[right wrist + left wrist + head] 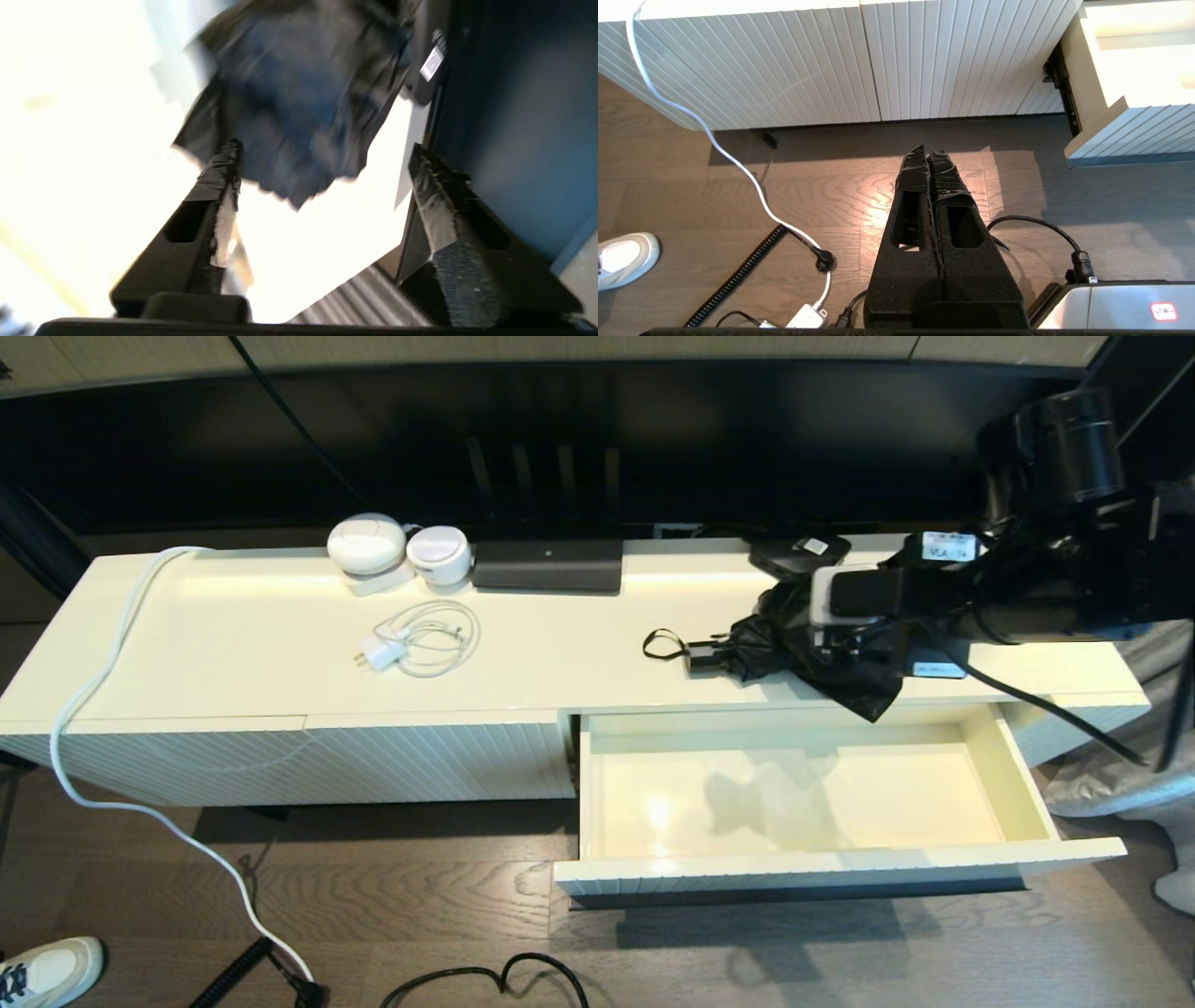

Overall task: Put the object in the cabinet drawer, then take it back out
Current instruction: Take the umbrella out of the drawer and put it on the table, then close the drawer

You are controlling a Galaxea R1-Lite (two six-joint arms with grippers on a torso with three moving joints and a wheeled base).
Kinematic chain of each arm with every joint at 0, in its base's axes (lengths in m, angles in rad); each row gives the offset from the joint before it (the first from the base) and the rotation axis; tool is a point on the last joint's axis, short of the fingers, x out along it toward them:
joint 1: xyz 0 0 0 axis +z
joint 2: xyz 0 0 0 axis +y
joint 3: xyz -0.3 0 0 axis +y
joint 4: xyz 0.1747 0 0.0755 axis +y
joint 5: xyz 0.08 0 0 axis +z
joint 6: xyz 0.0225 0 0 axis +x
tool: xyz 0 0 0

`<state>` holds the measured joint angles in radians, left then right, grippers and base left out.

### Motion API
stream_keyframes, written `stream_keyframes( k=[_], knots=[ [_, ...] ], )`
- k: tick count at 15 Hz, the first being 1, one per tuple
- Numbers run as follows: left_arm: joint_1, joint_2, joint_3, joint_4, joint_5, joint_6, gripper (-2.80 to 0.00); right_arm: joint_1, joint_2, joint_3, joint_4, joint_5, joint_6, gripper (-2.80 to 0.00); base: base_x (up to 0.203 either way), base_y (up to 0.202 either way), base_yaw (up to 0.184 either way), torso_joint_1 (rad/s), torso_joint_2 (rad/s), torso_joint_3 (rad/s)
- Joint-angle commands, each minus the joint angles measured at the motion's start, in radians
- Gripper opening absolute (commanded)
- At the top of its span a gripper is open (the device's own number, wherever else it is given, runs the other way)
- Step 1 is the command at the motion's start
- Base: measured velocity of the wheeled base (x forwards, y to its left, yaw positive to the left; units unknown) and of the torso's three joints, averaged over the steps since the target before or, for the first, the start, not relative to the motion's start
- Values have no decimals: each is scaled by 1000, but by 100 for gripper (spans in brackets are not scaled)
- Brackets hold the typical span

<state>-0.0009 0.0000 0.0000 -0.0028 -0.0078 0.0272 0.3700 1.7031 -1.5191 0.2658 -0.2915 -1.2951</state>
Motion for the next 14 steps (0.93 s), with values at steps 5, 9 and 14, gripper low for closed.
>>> stream_keyframes(
  k=[5, 9, 14],
  knots=[
    [0, 2, 2, 0, 0, 0, -280, 58, -404, 226, 305, 14, 11, 0, 0, 0, 0, 0, 0, 0],
    [-1, 2, 2, 0, 0, 0, -280, 70, -578, 522, 321, 41, 63, -280, 0, 0, 0, 0, 0, 0],
    [0, 2, 2, 0, 0, 0, -280, 73, -640, 721, 328, 112, 133, -280, 0, 0, 0, 0, 0, 0]
  ],
)
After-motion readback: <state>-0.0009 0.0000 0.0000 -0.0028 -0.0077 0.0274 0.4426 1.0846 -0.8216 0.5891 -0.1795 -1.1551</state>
